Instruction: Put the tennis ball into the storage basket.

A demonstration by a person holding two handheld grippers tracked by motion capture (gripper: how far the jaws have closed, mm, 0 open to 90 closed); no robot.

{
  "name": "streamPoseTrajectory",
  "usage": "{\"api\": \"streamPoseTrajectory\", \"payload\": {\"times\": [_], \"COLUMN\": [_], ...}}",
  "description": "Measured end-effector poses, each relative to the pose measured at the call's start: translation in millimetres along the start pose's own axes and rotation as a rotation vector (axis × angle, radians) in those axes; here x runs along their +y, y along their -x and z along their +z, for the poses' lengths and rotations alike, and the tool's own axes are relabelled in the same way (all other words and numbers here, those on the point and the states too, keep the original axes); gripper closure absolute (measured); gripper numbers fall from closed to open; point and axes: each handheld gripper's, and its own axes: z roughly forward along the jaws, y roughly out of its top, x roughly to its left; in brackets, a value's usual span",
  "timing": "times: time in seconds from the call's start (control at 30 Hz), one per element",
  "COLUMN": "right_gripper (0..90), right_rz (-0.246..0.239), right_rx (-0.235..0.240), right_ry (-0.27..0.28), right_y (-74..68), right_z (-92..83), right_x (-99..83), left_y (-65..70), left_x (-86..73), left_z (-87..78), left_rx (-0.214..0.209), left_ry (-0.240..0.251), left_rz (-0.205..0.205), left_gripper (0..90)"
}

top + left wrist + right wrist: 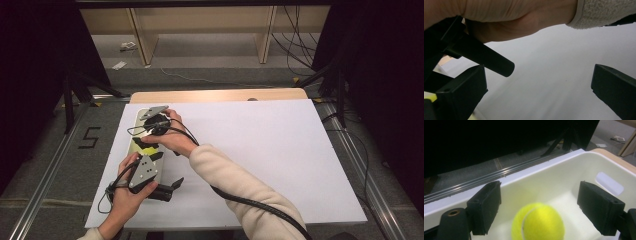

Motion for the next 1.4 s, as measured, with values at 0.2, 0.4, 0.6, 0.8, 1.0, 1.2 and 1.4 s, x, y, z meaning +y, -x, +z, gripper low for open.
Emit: {"api": "streamPoseTrajectory", "payload": {"times": [0.2,0.4,0.6,0.8,1.0,1.2,1.4], "right_gripper": [19.4,19.4,19.4,19.5,19.5,19.5,19.4], "right_rz": [-0.008,-0.023,-0.021,-0.007,0.003,0.000,-0.004], "right_rx": [0.006,0.004,-0.007,-0.021,-0.029,-0.036,-0.044], "right_ry": [0.014,0.026,0.042,0.044,0.051,0.058,0.054], "right_y": [0.1,0.4,4.1,10.2,13.2,15.3,17.5], "right_z": [-6.9,-18.1,-31.3,-41.8,-51.1,-60.6,-69.9], "right_x": [3.7,6.9,6.0,1.4,-3.9,-6.1,-9.5], "left_y": [0.4,0.4,0.6,0.8,0.4,0.4,0.3], "left_x": [0.0,-0.1,-0.2,-0.4,-0.5,-0.5,-0.6], "left_z": [0.1,0.2,0.4,0.6,0.2,0.3,-0.1], "left_rx": [-0.001,0.000,0.000,0.001,0.002,0.001,0.005], "left_ry": [-0.002,-0.002,-0.003,-0.005,-0.004,-0.001,-0.001], "left_rz": [-0.002,-0.002,0.001,0.002,0.001,0.000,0.003], "left_gripper": [0.0,0.0,0.0,0.0,0.0,0.0,0.0]}}
